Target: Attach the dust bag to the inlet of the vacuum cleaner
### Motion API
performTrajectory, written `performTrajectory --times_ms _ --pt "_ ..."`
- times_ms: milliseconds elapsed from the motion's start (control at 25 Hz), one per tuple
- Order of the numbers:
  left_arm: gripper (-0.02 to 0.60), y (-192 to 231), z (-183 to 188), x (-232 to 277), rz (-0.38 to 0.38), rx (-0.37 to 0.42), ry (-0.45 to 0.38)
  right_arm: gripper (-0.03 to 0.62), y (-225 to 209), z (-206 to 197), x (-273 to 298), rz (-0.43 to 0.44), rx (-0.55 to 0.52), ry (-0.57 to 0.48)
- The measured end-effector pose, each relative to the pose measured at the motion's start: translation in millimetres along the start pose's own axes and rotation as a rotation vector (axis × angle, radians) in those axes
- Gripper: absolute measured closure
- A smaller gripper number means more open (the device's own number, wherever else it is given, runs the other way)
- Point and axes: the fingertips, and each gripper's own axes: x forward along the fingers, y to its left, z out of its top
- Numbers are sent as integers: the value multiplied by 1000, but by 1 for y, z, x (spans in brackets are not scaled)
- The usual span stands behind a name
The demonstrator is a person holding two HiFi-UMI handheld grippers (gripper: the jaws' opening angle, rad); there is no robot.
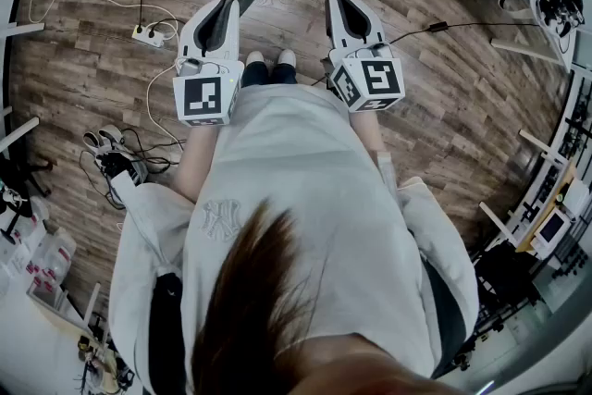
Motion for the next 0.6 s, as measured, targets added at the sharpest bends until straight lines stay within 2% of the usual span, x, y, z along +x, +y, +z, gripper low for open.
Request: performTrajectory --times_ms 600 --pt "543 -9 -1 -1 18 -3 4 591 -4 3 -8 11 -16 -16"
